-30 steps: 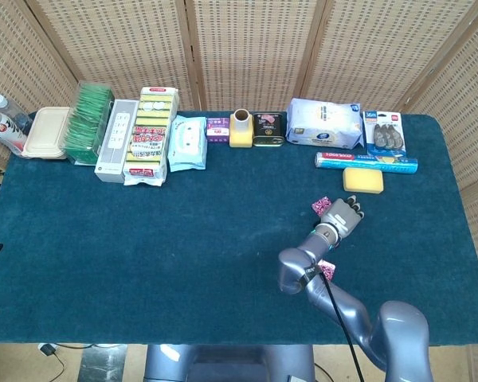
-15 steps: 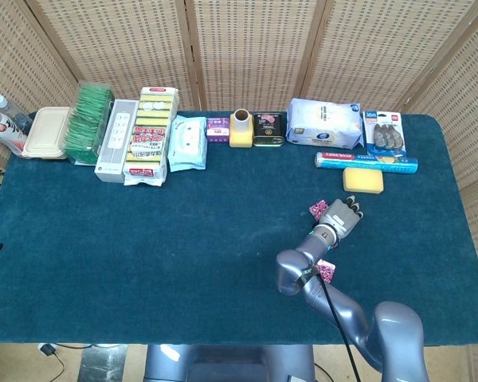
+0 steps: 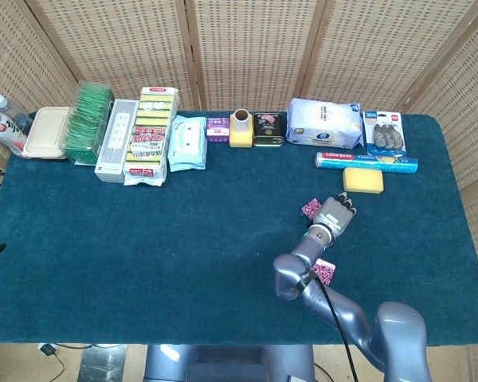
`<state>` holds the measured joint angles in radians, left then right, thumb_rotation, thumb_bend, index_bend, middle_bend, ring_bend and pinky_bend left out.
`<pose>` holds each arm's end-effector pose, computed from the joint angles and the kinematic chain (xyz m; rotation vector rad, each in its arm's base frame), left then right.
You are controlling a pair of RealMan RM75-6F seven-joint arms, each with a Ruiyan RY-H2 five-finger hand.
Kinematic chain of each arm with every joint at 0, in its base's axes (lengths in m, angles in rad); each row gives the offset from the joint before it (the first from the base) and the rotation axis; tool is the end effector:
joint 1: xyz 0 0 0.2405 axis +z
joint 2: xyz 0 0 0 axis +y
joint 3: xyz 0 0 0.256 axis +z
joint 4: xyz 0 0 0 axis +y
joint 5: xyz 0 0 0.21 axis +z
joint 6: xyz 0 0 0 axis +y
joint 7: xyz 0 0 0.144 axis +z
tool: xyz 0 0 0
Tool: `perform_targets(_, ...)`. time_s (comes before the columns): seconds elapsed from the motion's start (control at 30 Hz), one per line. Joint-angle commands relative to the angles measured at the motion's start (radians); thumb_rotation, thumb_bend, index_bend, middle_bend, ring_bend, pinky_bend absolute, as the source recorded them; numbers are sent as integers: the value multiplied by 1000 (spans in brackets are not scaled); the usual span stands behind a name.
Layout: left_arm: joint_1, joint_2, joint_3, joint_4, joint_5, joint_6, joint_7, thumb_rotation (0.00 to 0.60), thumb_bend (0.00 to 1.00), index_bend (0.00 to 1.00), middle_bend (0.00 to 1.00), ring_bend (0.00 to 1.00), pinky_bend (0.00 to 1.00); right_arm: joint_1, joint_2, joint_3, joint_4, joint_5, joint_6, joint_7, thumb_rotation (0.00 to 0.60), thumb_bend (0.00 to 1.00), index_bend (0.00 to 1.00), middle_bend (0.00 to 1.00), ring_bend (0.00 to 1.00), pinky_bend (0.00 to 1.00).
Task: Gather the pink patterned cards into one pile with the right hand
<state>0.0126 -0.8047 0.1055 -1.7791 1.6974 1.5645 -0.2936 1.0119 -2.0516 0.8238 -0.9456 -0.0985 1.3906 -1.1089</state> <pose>-0.2918 0.1170 0.2194 -1.4523 -1.0996 -0.9714 -0.1477 -0.4045 -0.0510 0.9156 -1.4006 0.2739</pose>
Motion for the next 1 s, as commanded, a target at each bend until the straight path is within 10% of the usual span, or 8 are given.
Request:
perform_targets(0.03,0,0,1,-2,2,-1,3,600,75,0,0,0,39,-13,14,-21,-42,-15,14,-12,597,364,355,0,0,98)
perform_targets(0.37,0,-1,2,-2,3,-1,5,600,76,0,0,0,39,-64,60,-80,-179,-41,44,-35,599,364,357,0,0,98)
perform_targets(1.0,-4,0,6,-2,17,-4,9,600,75,0,0,0,40,-292,327,-305,-799,-155,139,19,598,364,364,8,0,98)
